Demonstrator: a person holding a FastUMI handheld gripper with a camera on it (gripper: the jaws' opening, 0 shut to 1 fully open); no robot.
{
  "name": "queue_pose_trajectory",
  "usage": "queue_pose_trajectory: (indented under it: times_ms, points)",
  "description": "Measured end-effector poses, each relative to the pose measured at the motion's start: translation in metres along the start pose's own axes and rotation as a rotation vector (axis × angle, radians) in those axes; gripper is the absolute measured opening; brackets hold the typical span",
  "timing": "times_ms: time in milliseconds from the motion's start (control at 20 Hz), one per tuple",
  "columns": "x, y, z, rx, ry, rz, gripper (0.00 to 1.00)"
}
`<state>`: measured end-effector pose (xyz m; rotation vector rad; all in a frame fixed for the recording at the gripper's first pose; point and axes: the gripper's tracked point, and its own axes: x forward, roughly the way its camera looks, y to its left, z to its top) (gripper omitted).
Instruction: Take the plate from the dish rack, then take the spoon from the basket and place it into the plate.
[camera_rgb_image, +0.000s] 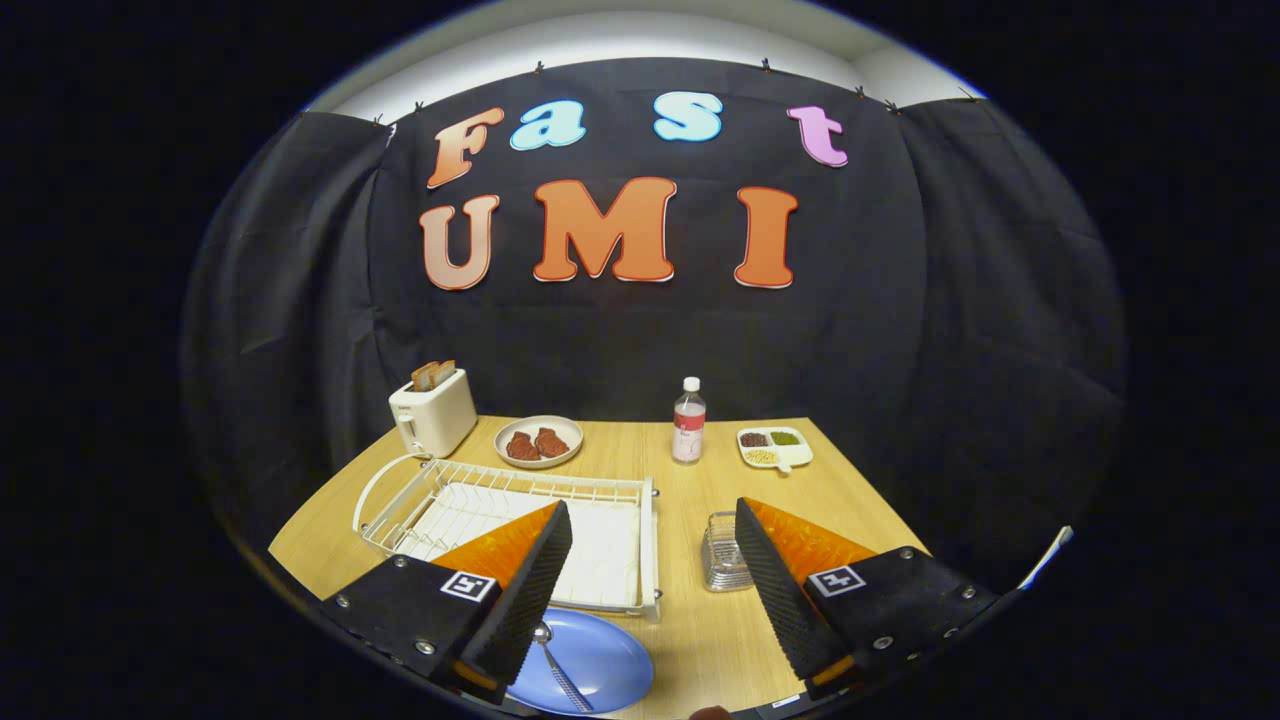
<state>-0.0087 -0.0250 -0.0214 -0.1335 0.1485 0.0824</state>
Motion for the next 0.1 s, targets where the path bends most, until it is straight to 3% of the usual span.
queue_pose_trajectory:
  times_ms: [100]
  points:
    - [-0.0026, 0.0003, 0.0133, 0.031, -0.033, -0.006, 0.98]
